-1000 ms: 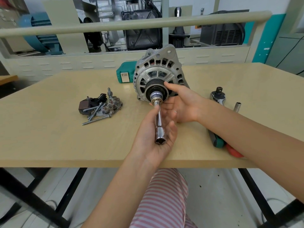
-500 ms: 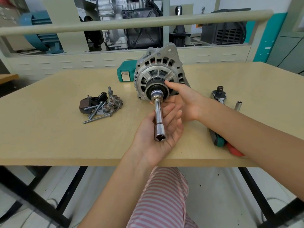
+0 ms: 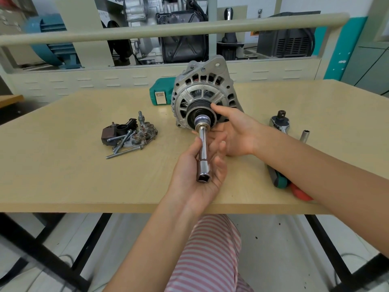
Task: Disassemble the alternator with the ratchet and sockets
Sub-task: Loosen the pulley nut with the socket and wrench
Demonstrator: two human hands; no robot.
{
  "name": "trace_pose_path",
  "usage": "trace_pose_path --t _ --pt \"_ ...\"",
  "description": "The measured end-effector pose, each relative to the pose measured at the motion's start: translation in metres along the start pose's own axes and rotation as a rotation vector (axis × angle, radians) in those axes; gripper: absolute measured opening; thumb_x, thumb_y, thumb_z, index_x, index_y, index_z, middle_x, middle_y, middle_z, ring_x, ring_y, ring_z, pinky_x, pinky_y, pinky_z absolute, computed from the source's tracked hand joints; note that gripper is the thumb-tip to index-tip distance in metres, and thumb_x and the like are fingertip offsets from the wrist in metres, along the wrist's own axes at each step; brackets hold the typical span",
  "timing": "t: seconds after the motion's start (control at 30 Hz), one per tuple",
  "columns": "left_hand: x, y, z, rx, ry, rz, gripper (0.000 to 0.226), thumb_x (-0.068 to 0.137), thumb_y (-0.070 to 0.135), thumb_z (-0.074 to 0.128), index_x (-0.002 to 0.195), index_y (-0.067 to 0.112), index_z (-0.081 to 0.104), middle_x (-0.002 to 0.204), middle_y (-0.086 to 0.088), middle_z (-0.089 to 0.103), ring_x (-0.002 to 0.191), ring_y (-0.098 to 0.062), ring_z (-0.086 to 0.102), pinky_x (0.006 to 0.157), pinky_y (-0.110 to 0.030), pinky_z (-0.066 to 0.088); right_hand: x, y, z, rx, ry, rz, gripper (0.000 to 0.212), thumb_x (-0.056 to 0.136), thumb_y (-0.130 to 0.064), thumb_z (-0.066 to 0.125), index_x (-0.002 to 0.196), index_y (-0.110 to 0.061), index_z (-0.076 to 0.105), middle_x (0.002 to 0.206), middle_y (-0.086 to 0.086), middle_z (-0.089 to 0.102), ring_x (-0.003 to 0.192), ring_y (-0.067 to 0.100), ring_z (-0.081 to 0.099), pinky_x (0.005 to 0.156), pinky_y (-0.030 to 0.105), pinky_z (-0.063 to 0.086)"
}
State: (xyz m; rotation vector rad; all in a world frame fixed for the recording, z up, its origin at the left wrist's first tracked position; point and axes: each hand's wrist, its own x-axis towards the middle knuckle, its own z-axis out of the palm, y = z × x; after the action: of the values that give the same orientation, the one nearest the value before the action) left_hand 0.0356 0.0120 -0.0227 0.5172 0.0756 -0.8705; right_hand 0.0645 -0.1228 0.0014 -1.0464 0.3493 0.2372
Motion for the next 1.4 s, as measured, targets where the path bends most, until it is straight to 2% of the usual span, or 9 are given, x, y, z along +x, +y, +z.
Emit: trace_pose_path --t 0.13,0.23,0.37,0.57,0.73,0.9,1.03,1.23,1.4 --pt "-0.0012 -0.0003 0.0003 0.024 -0.014 -0.029 0.023 0.097 0.021 0.043 0.100 0.004 0.058 0.087 -0.012 0.072 0.047 -0.014 0.063 0.030 -0.016 0.041 -0.0013 -0.0004 0.0007 -0.004 -0.007 0.035 0.053 0.087 -0.052 0.051 0.091 -0.001 0.060 0.080 0.008 0.065 0.047 0.010 0.039 0.041 0.017 0.046" --pt "-0.0002 -0.0030 0.0008 0.005 0.010 -0.003 0.035 0.100 0.032 0.039 0.104 0.004 0.059 0.086 -0.012 0.072 0.048 -0.013 0.063 0.030 -0.016 0.042 -0.0003 -0.0003 0.0011 0.011 0.000 0.020 0.053 0.087 -0.051 0.052 0.104 -0.001 0.059 0.090 0.007 0.061 0.060 0.010 0.035 0.058 0.017 0.039" --pt "0.0007 -0.0026 -0.0002 0.023 -0.003 0.020 0.022 0.093 0.025 0.053 0.105 0.007 0.057 0.094 -0.010 0.067 0.049 -0.009 0.062 0.031 -0.015 0.042 -0.0013 0.0000 0.0018 0.005 -0.004 -0.007 0.052 0.088 -0.049 0.052 0.100 0.001 0.060 0.080 0.008 0.064 0.058 0.016 0.058 0.061 0.022 0.052" --pt "0.0007 -0.0043 -0.0002 0.020 0.014 0.051 0.019 0.090 0.013 0.056 0.106 0.002 0.058 0.090 -0.010 0.064 0.050 -0.009 0.062 0.031 -0.013 0.041 -0.0021 0.0015 0.0031 -0.018 0.020 -0.010 0.051 0.088 -0.050 0.052 0.096 -0.001 0.061 0.085 0.008 0.064 0.046 0.014 0.056 0.038 0.014 0.041" --pt "0.0001 -0.0023 0.0004 0.003 0.000 0.032 0.035 0.096 0.026 0.047 0.112 -0.001 0.061 0.088 -0.009 0.071 0.048 -0.010 0.062 0.030 -0.015 0.041 0.0019 -0.0002 -0.0008 0.005 0.004 -0.008 0.051 0.087 -0.051 0.053 0.097 -0.002 0.062 0.096 0.008 0.066 0.083 0.014 0.052 0.085 0.023 0.047" --pt "-0.0022 0.0026 -0.0024 0.032 -0.080 -0.066 0.029 0.097 0.028 0.041 0.110 0.009 0.059 0.081 -0.010 0.072 0.042 -0.011 0.059 0.027 -0.016 0.039 -0.0005 -0.0001 -0.0011 -0.008 -0.036 0.029 0.053 0.088 -0.053 0.050 0.098 -0.001 0.059 0.068 0.010 0.065 0.060 0.010 0.043 0.070 0.023 0.047" --pt "-0.0004 0.0027 -0.0011 0.019 -0.059 -0.060 0.021 0.095 0.022 0.040 0.094 0.009 0.056 0.072 -0.008 0.062 0.031 -0.004 0.038 0.022 -0.011 0.023 -0.0017 0.0012 0.0020 0.007 -0.010 -0.002 0.051 0.088 -0.049 0.052 0.096 0.001 0.058 0.079 0.010 0.060 0.035 0.011 0.044 0.028 0.016 0.035" --pt "-0.0012 -0.0005 -0.0012 0.023 -0.044 0.000 0.021 0.096 0.025 0.039 0.090 0.008 0.049 0.078 -0.005 0.052 0.031 -0.003 0.033 0.021 -0.011 0.020 0.0006 0.0018 0.0015 -0.061 0.029 -0.041 0.049 0.088 -0.049 0.052 0.089 -0.002 0.062 0.076 0.008 0.066 0.051 0.018 0.062 0.040 0.018 0.043" --pt "-0.0014 -0.0039 -0.0014 0.012 -0.021 0.080 0.006 0.092 0.013 0.047 0.092 0.007 0.049 0.075 -0.003 0.054 0.034 -0.002 0.036 0.023 -0.010 0.021 0.0014 0.0020 0.0001 -0.023 0.015 -0.041 0.049 0.088 -0.048 0.053 0.090 0.001 0.061 0.077 0.011 0.064 0.041 0.017 0.056 0.036 0.015 0.038"
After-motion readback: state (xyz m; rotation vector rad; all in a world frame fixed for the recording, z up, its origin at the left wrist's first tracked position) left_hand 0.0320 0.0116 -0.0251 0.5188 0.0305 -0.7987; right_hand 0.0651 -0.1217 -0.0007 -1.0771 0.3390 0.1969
